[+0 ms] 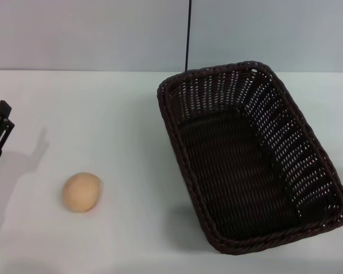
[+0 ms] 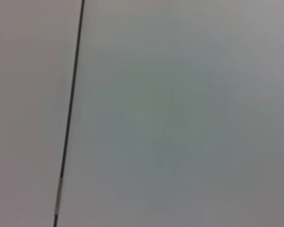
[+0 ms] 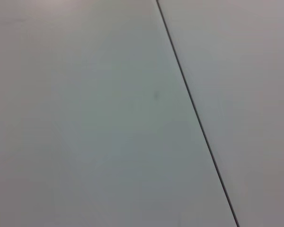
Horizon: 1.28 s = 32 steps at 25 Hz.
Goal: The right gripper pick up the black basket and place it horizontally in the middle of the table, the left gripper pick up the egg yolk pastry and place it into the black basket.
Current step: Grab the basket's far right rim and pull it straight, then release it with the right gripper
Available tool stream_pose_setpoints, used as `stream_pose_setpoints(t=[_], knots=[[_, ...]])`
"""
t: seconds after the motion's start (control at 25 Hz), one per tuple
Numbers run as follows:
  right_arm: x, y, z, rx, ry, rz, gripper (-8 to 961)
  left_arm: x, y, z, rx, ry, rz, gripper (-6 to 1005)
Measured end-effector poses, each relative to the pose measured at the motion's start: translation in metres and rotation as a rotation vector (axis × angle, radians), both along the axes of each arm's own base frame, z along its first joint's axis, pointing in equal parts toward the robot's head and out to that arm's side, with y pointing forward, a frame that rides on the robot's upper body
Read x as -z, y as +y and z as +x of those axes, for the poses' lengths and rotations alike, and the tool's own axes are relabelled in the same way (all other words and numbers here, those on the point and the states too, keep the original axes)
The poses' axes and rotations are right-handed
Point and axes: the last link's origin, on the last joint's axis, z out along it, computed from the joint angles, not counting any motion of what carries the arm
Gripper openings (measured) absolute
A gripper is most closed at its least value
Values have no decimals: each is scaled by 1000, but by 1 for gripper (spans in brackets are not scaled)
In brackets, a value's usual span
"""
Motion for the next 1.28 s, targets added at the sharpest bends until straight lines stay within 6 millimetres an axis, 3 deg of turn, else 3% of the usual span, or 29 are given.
stream_pose_setpoints(t=[0.32,0.56,0.68,0.76,0.84,0.88,0.92,1.04,1.08,1.28], knots=[[-12,-6,4,-31,14,6,831,-10,-3,-7,19,-8,-31,831],[-40,-2,10,-106,66,-77,832,-13,-5,-10,8,1,-23,829],[-70,23,12,-114,93,-265,832,-14,-4,-11,6,5,-23,829],[-77,30,10,-113,98,-326,832,-13,-4,-11,3,6,-24,828],[-89,46,4,-109,116,-460,832,-14,-4,-12,2,8,-25,828],[-99,64,-7,-94,110,-608,832,-13,-4,-11,3,8,-25,828],[-99,64,-7,-94,110,-608,831,-13,-4,-11,3,9,-25,828],[-112,91,-25,-19,94,-836,831,-12,-4,-11,3,9,-27,827],[-116,106,-41,52,66,-983,831,-12,-4,-11,1,9,-30,827],[-117,130,-70,235,-6,-1232,831,-11,-6,-12,-1,8,-35,826]])
